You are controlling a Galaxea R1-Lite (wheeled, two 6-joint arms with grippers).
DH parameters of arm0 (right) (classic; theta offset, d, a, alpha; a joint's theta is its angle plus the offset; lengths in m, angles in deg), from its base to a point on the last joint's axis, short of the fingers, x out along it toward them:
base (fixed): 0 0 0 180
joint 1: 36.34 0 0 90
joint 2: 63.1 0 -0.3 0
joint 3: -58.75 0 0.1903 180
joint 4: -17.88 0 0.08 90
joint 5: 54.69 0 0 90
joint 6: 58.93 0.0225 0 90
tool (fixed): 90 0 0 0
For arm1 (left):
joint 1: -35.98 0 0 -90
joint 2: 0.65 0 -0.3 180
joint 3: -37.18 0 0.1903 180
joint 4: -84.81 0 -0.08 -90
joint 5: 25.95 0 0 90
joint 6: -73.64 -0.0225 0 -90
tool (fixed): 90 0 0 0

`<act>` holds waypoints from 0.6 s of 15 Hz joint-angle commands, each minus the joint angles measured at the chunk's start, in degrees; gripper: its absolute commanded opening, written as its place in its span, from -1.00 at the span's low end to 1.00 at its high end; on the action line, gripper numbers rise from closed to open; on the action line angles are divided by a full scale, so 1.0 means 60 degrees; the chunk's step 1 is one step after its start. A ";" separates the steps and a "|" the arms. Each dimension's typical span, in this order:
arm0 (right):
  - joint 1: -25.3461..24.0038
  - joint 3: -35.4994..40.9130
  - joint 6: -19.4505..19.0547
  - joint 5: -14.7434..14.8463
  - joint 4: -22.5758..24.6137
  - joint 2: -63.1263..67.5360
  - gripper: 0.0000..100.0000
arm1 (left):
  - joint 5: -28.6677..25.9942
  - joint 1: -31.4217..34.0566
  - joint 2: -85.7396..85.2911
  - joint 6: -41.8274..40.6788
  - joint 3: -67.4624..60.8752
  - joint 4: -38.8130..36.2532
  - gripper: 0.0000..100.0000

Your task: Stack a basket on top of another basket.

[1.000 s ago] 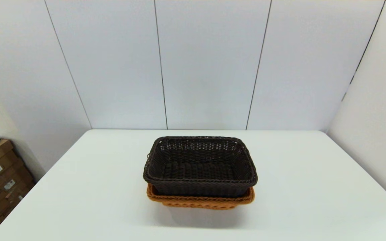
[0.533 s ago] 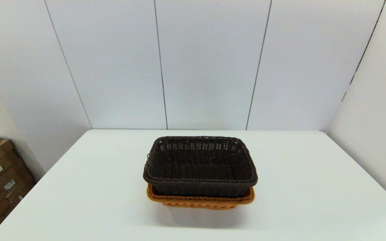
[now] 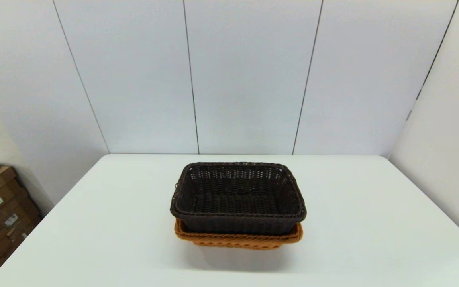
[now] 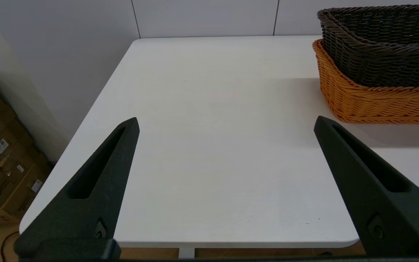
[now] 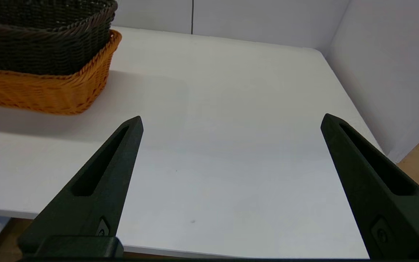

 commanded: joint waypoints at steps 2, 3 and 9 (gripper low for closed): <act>-0.0003 0.0002 0.0320 0.0054 -0.0004 -0.0002 1.00 | 0.0004 0.0000 -0.0015 0.0007 -0.0010 0.0005 1.00; -0.0003 0.0002 0.0320 0.0054 -0.0004 -0.0002 1.00 | 0.0004 0.0000 -0.0015 0.0007 -0.0010 0.0005 1.00; -0.0003 0.0002 0.0334 0.0054 -0.0004 -0.0002 1.00 | 0.0004 0.0000 -0.0015 0.0007 0.0005 0.0005 1.00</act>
